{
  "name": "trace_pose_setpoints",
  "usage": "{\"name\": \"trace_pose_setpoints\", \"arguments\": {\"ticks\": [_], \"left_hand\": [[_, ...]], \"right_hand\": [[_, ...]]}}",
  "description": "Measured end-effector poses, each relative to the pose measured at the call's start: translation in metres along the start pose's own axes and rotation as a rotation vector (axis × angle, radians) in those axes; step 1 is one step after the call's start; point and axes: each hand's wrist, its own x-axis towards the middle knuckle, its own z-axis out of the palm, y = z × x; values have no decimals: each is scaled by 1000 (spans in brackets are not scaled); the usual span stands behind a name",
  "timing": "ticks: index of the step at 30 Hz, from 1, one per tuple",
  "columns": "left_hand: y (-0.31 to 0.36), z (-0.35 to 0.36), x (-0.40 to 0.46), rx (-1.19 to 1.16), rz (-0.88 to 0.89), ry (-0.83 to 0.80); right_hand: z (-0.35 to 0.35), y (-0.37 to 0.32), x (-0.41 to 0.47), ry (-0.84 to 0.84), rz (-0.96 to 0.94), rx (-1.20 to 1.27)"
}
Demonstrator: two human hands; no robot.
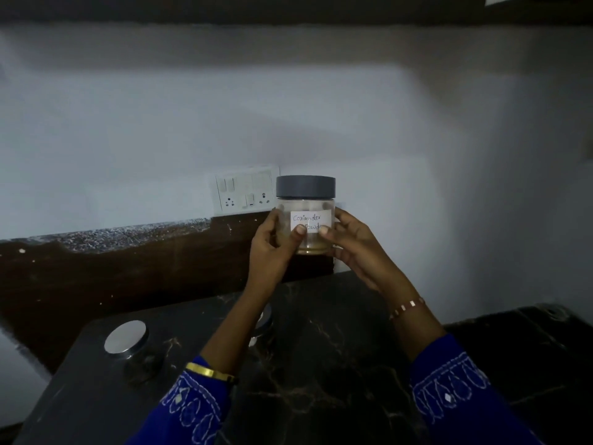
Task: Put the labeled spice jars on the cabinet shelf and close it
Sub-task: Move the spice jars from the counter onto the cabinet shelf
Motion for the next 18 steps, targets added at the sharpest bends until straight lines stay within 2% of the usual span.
{"name": "trace_pose_setpoints", "arguments": {"ticks": [4,13,16,18], "left_hand": [[30,2,31,85,104,27],[166,14,131,165,365,103],[213,19,163,102,459,47],[236,25,184,144,503,17]], "right_hand": [[1,-37,19,47,-71,-54],[2,-180,80,180,-458,-221],[1,-232,102,226,-561,-238],[-2,-262,116,280,-603,-281]]}}
